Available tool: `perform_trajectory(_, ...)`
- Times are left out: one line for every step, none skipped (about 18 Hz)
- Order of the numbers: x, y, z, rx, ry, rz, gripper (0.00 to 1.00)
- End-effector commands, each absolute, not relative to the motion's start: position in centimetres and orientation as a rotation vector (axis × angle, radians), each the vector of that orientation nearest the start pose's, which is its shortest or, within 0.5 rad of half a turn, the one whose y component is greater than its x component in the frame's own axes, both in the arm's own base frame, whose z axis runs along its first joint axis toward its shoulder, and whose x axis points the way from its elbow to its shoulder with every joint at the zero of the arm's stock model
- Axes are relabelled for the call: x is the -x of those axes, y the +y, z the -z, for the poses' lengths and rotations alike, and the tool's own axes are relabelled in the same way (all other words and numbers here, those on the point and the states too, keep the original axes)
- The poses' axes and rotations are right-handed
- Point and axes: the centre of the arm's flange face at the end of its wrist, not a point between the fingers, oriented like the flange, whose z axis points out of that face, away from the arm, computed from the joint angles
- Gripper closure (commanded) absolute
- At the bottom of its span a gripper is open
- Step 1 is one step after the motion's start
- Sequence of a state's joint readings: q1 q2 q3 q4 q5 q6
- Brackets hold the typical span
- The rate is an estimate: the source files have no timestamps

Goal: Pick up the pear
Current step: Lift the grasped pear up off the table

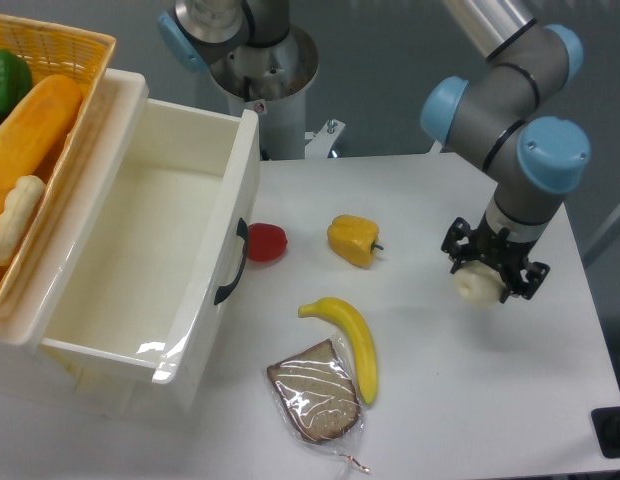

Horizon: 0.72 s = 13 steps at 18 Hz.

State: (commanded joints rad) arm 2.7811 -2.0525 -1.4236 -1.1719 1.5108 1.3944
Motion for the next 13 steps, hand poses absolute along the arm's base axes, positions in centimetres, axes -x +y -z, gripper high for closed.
perform_trajectory(58.3, 36.7, -32.1, 3.062, 0.283, -0.087, 0.52)
perform_trajectory(58.6, 36.8, -32.4, 3.062, 0.278, -0.099, 0.52)
perform_trajectory(58.7, 36.9, -32.8, 3.064, 0.283, -0.11, 0.52)
perform_trajectory(58.9, 36.9, -33.1, 3.074, 0.281, -0.122, 0.52)
perform_trajectory(59.1, 37.0, -33.2, 3.085, 0.281, -0.13, 0.52)
perform_trajectory(59.1, 37.2, -33.0, 3.086, 0.279, -0.123, 0.52)
perform_trajectory(59.3, 37.3, -33.0, 3.086, 0.279, -0.125, 0.52)
perform_trajectory(59.2, 37.4, -33.2, 3.087, 0.281, -0.121, 0.52)
perform_trajectory(59.2, 37.3, -33.2, 3.088, 0.279, -0.114, 0.52)
perform_trajectory(59.2, 37.4, -33.1, 3.09, 0.279, -0.115, 0.52)
perform_trajectory(59.2, 37.4, -33.1, 3.089, 0.277, -0.117, 0.52)
perform_trajectory(59.1, 37.5, -33.2, 3.088, 0.279, -0.116, 0.52)
perform_trajectory(59.1, 37.5, -33.4, 3.087, 0.279, -0.118, 0.52)
